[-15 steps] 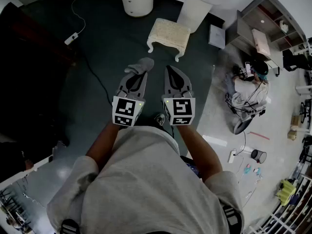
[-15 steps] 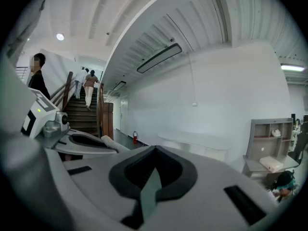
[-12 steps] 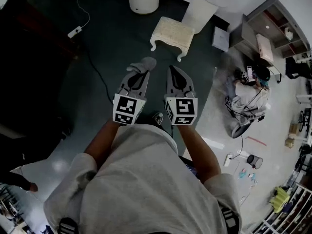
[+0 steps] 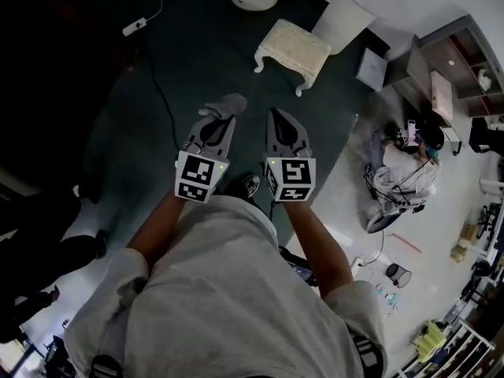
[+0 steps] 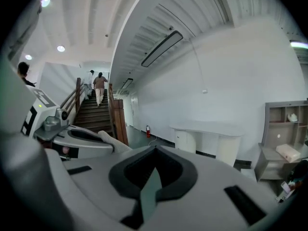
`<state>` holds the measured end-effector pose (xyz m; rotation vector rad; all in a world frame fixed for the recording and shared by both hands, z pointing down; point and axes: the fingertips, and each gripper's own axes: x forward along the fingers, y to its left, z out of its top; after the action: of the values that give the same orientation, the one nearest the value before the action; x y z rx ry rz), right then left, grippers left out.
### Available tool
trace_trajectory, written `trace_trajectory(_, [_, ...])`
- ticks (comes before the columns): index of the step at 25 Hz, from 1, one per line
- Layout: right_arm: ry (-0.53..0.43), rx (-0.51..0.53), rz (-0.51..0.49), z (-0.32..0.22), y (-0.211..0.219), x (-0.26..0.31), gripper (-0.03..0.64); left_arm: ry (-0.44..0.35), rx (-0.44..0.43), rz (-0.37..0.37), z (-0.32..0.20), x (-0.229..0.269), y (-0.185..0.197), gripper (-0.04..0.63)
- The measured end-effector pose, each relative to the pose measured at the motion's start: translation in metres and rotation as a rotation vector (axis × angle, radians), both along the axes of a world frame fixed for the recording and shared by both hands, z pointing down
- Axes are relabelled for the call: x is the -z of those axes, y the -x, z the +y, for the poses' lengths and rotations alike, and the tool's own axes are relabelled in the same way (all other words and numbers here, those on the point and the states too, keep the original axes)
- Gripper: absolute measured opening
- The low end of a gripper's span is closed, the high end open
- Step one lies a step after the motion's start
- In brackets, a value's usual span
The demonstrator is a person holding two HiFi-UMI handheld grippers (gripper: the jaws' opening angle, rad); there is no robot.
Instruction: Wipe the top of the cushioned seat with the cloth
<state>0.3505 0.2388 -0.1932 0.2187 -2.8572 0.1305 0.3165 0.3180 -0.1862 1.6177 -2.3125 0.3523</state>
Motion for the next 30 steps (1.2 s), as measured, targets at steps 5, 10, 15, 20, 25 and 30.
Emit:
trace_trajectory(5, [0.003,0.013,0.027,0.001,0.026,-0.007,0.009,0.003,0.015,0.029,0.0,-0.01,0.03,0.021])
trace_trajectory(10, [-0.024,0.006,0.059,-0.003,0.065,-0.015,0.009,-0.024,0.001,0.082,-0.007,-0.023,0.067,0.021])
trace_trajectory(15, [-0.058,0.029,0.076,0.001,0.131,-0.005,0.009,-0.065,-0.005,0.111,-0.013,-0.018,0.132,0.021])
trace_trajectory(20, [-0.069,0.051,0.077,0.003,0.209,0.0,0.009,-0.076,-0.052,0.074,-0.015,-0.006,0.206,0.021])
trace_trajectory(25, [-0.063,0.07,0.093,0.024,0.274,-0.001,0.009,-0.065,-0.056,0.096,0.007,-0.006,0.268,0.021])
trace_trajectory(30, [-0.095,0.054,0.132,0.015,0.316,-0.009,0.009,-0.033,-0.095,0.124,0.014,-0.022,0.32,0.021])
